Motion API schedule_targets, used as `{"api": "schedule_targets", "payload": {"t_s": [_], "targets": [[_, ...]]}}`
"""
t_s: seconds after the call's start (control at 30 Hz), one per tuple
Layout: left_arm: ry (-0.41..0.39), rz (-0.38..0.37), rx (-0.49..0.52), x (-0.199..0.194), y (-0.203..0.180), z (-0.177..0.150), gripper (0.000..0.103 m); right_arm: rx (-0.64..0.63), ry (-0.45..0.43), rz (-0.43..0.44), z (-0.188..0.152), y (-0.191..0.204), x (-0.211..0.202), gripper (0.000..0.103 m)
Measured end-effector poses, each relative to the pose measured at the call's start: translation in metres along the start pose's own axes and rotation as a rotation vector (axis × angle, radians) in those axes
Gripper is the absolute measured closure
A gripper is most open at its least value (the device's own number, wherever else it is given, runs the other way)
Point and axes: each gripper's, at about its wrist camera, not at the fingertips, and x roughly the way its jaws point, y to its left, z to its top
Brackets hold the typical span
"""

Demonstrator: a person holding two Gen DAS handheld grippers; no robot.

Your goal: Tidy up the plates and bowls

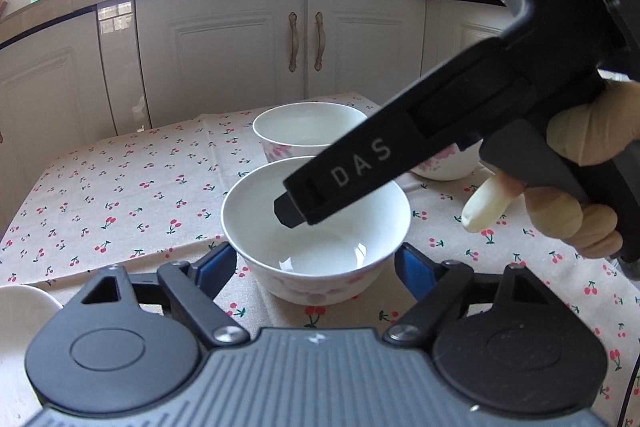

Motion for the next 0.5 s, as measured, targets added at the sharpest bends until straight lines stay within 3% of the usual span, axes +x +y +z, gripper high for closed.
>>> {"api": "schedule_targets", "payload": {"t_s": [0.5], "targets": [[0.002, -0.03, 0.085, -0.033, -0.004, 0.001, 0.017, 0.035, -0.013, -0.015, -0.01, 0.02, -0.031, 0.031]]}}
